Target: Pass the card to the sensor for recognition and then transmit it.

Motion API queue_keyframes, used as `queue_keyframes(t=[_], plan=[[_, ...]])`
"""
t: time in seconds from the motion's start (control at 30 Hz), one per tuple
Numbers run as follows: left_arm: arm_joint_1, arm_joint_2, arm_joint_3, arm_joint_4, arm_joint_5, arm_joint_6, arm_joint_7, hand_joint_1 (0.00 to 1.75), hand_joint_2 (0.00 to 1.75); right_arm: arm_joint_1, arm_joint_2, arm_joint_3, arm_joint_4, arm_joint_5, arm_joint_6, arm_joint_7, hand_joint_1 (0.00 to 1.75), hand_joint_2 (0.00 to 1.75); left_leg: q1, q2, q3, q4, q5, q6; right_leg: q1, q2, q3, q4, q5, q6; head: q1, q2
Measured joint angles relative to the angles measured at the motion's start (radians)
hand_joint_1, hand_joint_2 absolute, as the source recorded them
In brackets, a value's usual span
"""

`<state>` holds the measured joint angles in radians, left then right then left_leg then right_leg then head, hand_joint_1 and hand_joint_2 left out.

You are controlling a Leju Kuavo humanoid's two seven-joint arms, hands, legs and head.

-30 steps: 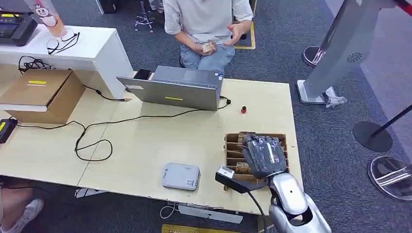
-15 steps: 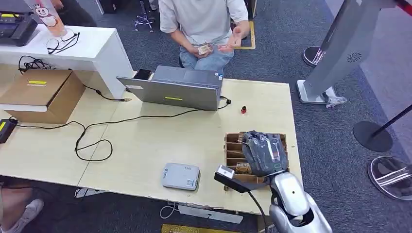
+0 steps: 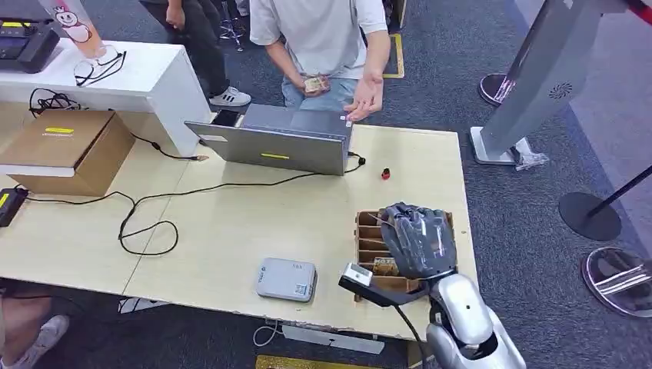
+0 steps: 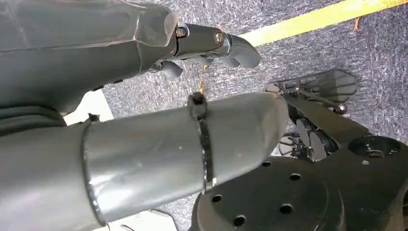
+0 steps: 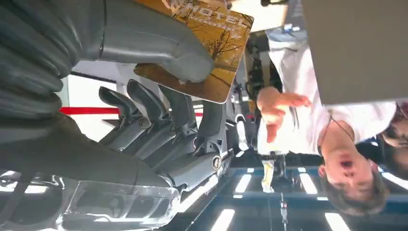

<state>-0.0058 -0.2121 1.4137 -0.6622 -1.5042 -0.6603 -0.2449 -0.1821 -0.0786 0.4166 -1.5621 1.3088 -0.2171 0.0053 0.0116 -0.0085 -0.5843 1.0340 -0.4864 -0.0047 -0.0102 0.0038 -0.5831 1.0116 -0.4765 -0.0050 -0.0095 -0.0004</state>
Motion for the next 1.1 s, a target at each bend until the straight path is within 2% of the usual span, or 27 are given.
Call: queue_keyframes(t=[0.37,0.7,0.97,1.1], plan=[[-0.001,0.005,-0.001,0.013,0.0,0.033,-0.002,0.0,0.0,-0.017,0.023,0.0,0.026,-0.038,-0.136,-0.052,1.75,1.75,0.0,0.0,0.0,0.0,0.0,0.0,0.0,0.0,0.0,0.0,0.0,0.0,0.0,0.0],[-0.004,0.034,-0.024,0.071,0.0,0.07,0.004,0.0,0.0,-0.04,0.061,0.0,0.06,-0.058,-0.207,-0.07,1.75,1.75,0.0,0.0,0.0,0.0,0.0,0.0,0.0,0.0,0.0,0.0,0.0,0.0,0.0,0.0],[-0.019,0.077,-0.045,0.166,0.0,0.132,0.008,0.0,0.0,-0.129,0.108,0.0,0.167,-0.106,-0.319,-0.113,1.75,1.75,0.0,0.001,0.0,0.0,0.0,0.0,0.0,0.0,0.0,0.0,0.0,0.0,0.0,0.0],[-0.02,0.09,-0.056,0.205,0.0,0.148,0.01,0.0,0.0,-0.184,0.136,0.003,0.234,-0.109,-0.341,-0.121,1.75,1.75,0.0,0.0,0.0,0.0,0.001,0.0,0.0,0.0,0.0,0.0,0.0,0.0,0.0,0.0]])
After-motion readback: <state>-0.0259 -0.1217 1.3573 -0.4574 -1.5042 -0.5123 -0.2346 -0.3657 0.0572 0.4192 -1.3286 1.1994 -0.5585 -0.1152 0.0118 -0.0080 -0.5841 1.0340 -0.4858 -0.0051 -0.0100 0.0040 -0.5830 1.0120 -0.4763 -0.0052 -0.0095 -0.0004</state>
